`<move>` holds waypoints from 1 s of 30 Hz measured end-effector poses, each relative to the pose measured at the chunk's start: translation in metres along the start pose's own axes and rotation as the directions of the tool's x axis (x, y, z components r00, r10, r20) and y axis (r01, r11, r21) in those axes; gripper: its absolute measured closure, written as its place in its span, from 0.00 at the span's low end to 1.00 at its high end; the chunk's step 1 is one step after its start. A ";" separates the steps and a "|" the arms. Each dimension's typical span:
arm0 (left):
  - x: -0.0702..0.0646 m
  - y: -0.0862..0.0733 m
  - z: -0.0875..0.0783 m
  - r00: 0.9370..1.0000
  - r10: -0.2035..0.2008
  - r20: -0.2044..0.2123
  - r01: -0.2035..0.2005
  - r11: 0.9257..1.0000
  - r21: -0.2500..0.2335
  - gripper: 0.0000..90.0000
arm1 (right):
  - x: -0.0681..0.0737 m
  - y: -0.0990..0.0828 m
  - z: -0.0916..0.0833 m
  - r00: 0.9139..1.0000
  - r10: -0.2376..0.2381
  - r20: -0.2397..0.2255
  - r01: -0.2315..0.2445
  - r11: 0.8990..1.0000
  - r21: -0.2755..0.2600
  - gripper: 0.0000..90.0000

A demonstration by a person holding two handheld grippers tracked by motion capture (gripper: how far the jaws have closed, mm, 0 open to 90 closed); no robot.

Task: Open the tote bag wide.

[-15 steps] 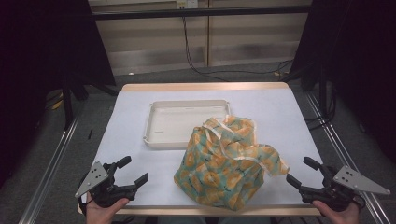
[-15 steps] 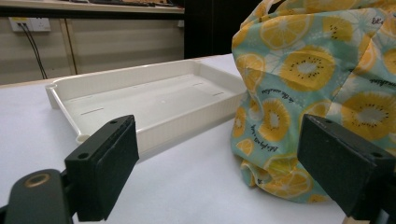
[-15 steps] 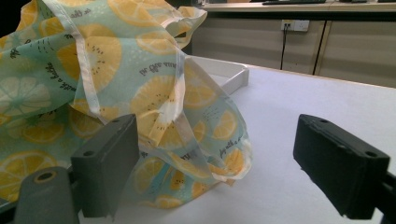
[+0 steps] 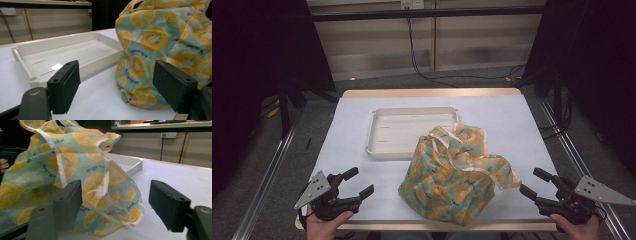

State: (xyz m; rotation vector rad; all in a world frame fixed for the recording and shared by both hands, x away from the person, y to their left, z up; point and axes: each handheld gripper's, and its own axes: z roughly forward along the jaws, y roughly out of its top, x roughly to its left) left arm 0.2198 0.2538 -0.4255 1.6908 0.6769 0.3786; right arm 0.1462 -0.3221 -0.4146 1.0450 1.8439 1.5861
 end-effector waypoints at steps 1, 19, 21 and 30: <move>-0.002 0.001 0.001 1.000 0.003 0.007 -0.003 1.000 0.008 0.27 | 0.001 0.002 -0.001 1.000 -0.009 -0.010 0.009 1.000 -0.002 0.35; -0.033 0.033 0.044 0.964 0.027 0.264 -0.045 0.997 0.061 0.62 | 0.030 0.065 0.043 0.975 -0.119 -0.187 0.127 0.991 0.030 0.43; -0.033 0.035 0.047 0.960 0.022 0.278 -0.040 0.997 0.061 0.68 | 0.031 0.070 0.050 0.967 -0.128 -0.218 0.139 0.990 0.036 0.42; -0.054 0.052 0.079 0.933 0.087 0.349 -0.119 0.990 0.070 0.71 | 0.041 0.075 0.073 0.946 -0.146 -0.290 0.172 0.983 0.065 0.40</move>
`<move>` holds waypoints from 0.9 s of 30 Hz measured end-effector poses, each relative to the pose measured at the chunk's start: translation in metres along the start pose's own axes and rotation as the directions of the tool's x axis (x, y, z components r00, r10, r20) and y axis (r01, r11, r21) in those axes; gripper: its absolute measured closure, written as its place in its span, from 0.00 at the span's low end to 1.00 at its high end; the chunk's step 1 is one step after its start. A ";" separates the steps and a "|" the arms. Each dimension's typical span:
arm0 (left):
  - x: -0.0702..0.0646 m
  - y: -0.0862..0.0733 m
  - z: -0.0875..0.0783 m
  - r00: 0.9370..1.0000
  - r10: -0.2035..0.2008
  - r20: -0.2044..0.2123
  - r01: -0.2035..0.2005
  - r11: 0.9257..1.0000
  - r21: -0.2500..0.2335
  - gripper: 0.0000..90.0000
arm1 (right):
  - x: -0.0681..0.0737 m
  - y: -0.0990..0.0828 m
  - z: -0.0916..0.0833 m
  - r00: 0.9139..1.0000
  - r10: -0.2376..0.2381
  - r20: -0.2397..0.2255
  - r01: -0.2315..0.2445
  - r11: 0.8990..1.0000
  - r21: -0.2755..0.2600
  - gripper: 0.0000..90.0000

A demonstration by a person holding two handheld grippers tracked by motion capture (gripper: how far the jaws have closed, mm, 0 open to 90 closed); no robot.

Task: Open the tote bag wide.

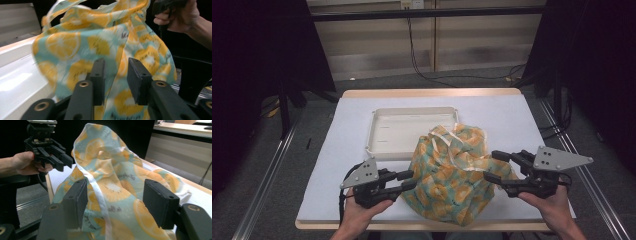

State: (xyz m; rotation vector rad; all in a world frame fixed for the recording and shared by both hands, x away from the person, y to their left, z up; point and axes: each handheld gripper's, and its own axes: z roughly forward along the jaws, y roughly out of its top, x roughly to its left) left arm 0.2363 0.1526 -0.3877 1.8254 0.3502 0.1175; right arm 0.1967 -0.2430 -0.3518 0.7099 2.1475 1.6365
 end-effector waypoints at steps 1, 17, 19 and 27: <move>-0.001 0.003 0.004 1.000 0.004 0.001 -0.004 1.000 -0.001 0.71 | 0.000 0.000 0.000 1.000 0.000 0.000 0.000 1.000 0.000 0.40; 0.003 0.022 0.035 0.999 0.042 0.019 -0.042 0.999 -0.007 0.69 | 0.000 -0.010 0.021 0.997 0.030 -0.066 -0.026 0.997 0.073 0.75; 0.002 0.022 0.034 0.998 0.065 0.000 -0.065 0.998 0.008 0.81 | 0.006 -0.009 0.024 0.995 0.033 -0.096 -0.027 0.997 0.069 0.86; 0.001 0.031 0.022 0.998 0.046 0.041 -0.043 0.998 -0.052 0.97 | 0.015 -0.001 0.029 0.993 0.031 -0.111 -0.027 0.999 0.037 0.99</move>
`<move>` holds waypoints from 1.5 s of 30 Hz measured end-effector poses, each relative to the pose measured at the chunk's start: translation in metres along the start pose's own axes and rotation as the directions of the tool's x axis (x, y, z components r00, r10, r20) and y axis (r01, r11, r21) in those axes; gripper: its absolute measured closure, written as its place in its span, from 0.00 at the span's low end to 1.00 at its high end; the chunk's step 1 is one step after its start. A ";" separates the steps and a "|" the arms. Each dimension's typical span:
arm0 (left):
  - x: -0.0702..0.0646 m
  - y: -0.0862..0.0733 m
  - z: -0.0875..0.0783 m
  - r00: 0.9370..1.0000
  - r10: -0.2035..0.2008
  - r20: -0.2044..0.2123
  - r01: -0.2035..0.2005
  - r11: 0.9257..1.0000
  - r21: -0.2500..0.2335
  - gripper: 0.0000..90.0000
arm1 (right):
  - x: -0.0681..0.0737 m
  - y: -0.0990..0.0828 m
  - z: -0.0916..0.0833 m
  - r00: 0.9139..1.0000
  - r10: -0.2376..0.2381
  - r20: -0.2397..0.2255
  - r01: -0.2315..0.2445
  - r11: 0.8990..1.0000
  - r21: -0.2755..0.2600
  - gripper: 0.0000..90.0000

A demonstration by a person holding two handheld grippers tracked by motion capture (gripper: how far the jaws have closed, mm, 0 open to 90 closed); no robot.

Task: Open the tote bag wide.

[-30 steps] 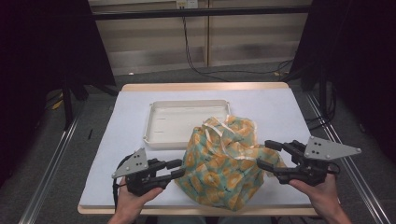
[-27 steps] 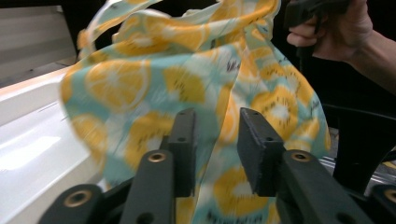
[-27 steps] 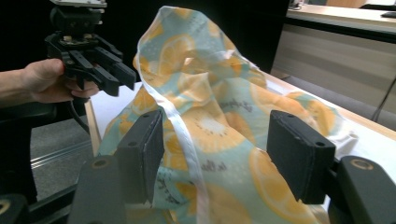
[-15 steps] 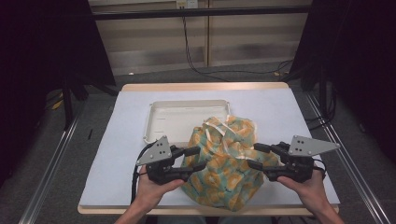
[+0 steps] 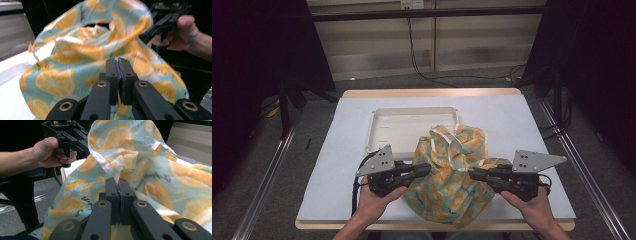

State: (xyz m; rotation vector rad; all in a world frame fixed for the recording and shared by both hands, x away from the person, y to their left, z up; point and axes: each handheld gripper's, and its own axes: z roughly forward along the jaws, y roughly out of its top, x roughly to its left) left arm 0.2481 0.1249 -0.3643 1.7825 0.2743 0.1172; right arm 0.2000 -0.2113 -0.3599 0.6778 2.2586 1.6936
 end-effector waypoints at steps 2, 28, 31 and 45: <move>-0.002 0.005 -0.002 1.000 0.003 -0.012 -0.003 1.000 -0.014 0.82 | 0.002 0.005 0.004 1.000 -0.005 -0.013 0.005 1.000 -0.009 1.00; -0.002 -0.005 -0.023 0.998 -0.023 0.050 0.024 0.999 -0.034 1.00 | 0.002 0.004 -0.002 1.000 0.010 0.015 -0.010 1.000 -0.017 0.69; -0.003 -0.014 -0.033 0.997 -0.041 0.060 0.042 0.999 -0.023 1.00 | -0.005 0.003 -0.009 0.998 0.028 0.053 -0.026 0.999 -0.025 0.65; -0.005 -0.053 -0.040 0.992 -0.079 0.103 0.070 0.994 0.085 0.98 | -0.021 -0.002 0.028 0.996 0.071 0.049 -0.072 0.997 0.019 0.34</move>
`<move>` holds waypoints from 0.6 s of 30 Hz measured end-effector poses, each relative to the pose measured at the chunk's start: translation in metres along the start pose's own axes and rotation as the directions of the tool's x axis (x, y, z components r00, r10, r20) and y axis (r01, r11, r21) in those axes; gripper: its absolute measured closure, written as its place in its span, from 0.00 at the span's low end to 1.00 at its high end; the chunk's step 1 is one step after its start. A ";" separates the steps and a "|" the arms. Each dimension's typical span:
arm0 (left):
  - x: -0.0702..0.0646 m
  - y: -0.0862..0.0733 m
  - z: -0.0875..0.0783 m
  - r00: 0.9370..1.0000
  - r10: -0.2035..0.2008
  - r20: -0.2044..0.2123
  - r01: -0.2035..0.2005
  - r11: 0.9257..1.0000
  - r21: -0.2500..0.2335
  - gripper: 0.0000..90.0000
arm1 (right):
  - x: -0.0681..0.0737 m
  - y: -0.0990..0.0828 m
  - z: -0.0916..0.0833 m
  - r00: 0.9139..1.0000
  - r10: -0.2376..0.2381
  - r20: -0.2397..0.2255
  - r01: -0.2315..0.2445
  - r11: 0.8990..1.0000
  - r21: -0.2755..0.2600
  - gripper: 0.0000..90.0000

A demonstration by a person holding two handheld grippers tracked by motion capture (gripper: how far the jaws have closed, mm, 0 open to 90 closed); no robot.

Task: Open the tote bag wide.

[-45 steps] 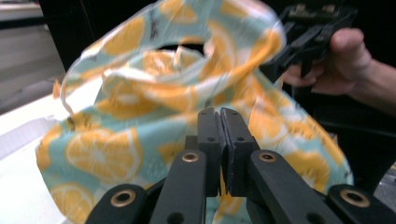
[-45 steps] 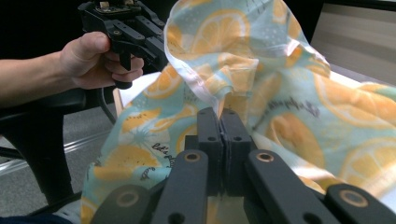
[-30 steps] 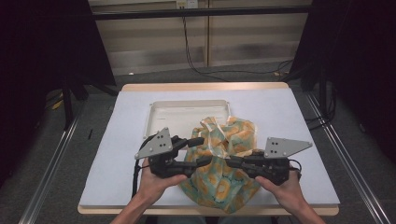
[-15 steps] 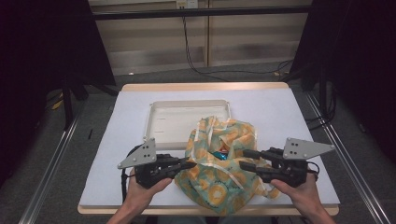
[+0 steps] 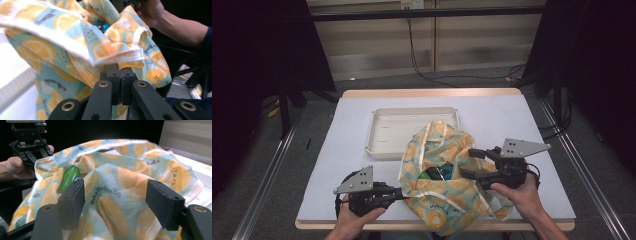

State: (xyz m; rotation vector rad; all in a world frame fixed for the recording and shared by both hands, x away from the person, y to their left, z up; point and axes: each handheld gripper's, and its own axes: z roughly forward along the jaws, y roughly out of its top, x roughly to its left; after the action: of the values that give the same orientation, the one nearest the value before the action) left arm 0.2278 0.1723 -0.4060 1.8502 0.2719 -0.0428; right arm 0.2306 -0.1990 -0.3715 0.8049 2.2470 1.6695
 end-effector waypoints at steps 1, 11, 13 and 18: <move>-0.001 -0.002 0.001 1.000 0.002 -0.008 -0.002 1.000 0.017 0.98 | 0.000 0.000 0.000 1.000 0.000 0.000 0.000 1.000 0.000 0.34; -0.002 -0.014 0.013 1.000 0.022 0.007 -0.022 0.995 0.095 0.99 | -0.001 -0.011 0.012 0.999 0.019 -0.038 -0.017 0.999 0.038 0.72; -0.001 -0.015 0.009 1.000 0.012 -0.001 -0.012 0.995 0.101 1.00 | -0.001 -0.011 0.007 0.999 0.019 -0.044 -0.018 1.000 0.017 0.83; 0.000 -0.020 0.001 1.000 0.001 -0.012 0.001 0.995 0.102 1.00 | -0.005 -0.011 -0.012 1.000 0.014 -0.008 -0.014 1.000 -0.018 0.98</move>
State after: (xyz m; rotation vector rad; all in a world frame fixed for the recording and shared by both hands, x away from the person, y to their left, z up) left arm 0.2241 0.1773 -0.4252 1.9525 0.2828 -0.0461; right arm 0.2253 -0.2137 -0.3786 0.8136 2.2332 1.6995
